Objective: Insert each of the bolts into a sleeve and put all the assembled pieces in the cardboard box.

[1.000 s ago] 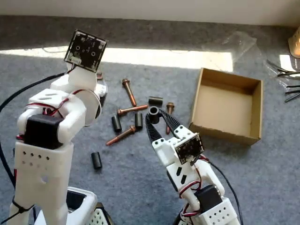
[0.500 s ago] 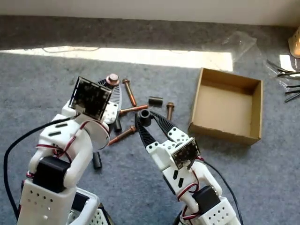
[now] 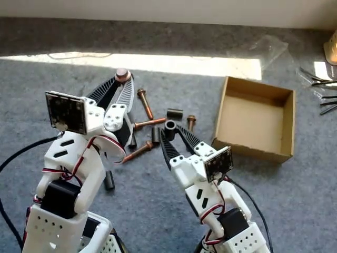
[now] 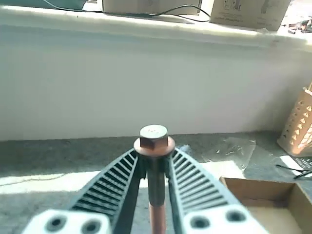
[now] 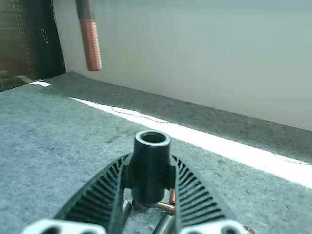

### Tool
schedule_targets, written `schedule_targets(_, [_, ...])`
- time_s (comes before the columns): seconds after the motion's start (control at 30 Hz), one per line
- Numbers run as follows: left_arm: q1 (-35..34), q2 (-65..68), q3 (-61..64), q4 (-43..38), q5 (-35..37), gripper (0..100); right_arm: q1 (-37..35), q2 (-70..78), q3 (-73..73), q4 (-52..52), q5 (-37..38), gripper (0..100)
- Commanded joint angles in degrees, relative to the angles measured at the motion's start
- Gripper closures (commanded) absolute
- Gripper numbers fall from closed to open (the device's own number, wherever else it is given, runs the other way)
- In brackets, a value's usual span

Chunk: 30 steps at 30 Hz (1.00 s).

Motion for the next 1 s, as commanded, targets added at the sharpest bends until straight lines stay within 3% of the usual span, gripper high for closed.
schedule_targets(0.0, [3.56,-1.27,-0.48,-1.76,6.42,99,0.40,-0.22,7.34,-0.04,-0.62,99.4])
schedule_targets(0.27, [14.73,-1.80,1.71,-1.76,-4.40,99,-0.92,-0.22,7.34,0.04,-0.53,99.4])
schedule_targets(0.6, [15.52,-1.80,1.98,-1.41,-4.92,99,-1.19,-0.22,7.34,0.92,-0.44,99.4])
schedule_targets(0.77, [15.52,-1.80,1.98,-1.41,-4.92,99,-1.19,-0.66,7.34,1.27,5.71,99.4])
schedule_targets(0.97, [15.52,-1.80,1.98,-1.41,-4.92,99,-1.19,-0.66,7.34,1.10,5.89,99.4])
